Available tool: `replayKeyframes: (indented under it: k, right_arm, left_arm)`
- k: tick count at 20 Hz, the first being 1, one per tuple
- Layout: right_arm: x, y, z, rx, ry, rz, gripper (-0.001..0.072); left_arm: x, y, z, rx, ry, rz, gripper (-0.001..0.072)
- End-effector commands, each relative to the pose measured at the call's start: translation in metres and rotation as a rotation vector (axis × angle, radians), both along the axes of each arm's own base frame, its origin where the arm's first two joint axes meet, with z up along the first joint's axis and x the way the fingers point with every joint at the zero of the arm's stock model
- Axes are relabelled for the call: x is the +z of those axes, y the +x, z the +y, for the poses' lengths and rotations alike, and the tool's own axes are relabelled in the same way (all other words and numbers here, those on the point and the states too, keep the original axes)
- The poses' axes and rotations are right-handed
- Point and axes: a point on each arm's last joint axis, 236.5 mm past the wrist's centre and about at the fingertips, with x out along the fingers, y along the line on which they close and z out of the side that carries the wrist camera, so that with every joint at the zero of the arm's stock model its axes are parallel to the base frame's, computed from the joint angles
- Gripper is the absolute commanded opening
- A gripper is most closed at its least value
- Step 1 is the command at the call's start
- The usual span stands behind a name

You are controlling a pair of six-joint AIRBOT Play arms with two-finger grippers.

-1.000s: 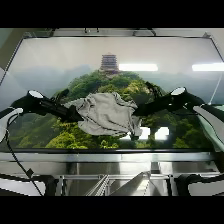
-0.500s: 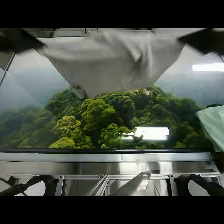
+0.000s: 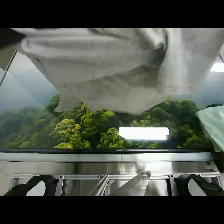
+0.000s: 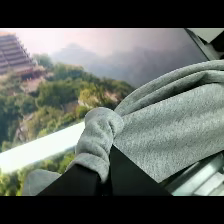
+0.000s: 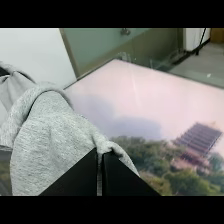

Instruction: Fold the shirts.

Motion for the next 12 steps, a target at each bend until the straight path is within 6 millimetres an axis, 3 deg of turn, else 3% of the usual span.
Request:
replayKeyframes:
  k: [1, 6, 7, 9, 11, 12]
  right_arm:
    - [-0.090, 0.021, -0.004, 0.031, 0.070, 0.295, 0.0016]
    - [-0.262, 0.048, -0.018, -0.066, 0.201, 0.709, 0.0016]
    - [-0.292, 0.050, -0.021, -0.090, 0.206, 0.761, 0.0017]
    - [-0.332, 0.059, -0.029, -0.130, 0.197, 0.808, 0.0031]
    - [-0.352, 0.077, -0.042, -0.192, 0.195, 0.817, 0.0369]
    - [-0.353, 0.090, -0.051, -0.222, 0.178, 0.789, 0.0392]
  left_arm:
    - [-0.093, -0.003, -0.012, -0.094, -0.010, 0.270, 0.0020]
    - [-0.231, 0.000, -0.044, -0.223, -0.034, 0.603, 0.0024]
    - [-0.257, 0.003, -0.047, -0.226, -0.036, 0.643, 0.0025]
    - [-0.300, 0.015, -0.045, -0.209, -0.041, 0.692, 0.0030]
    - [-0.325, 0.031, -0.036, -0.174, -0.047, 0.713, 0.0418]
    - [-0.330, 0.043, -0.027, -0.155, -0.057, 0.719, 0.0662]
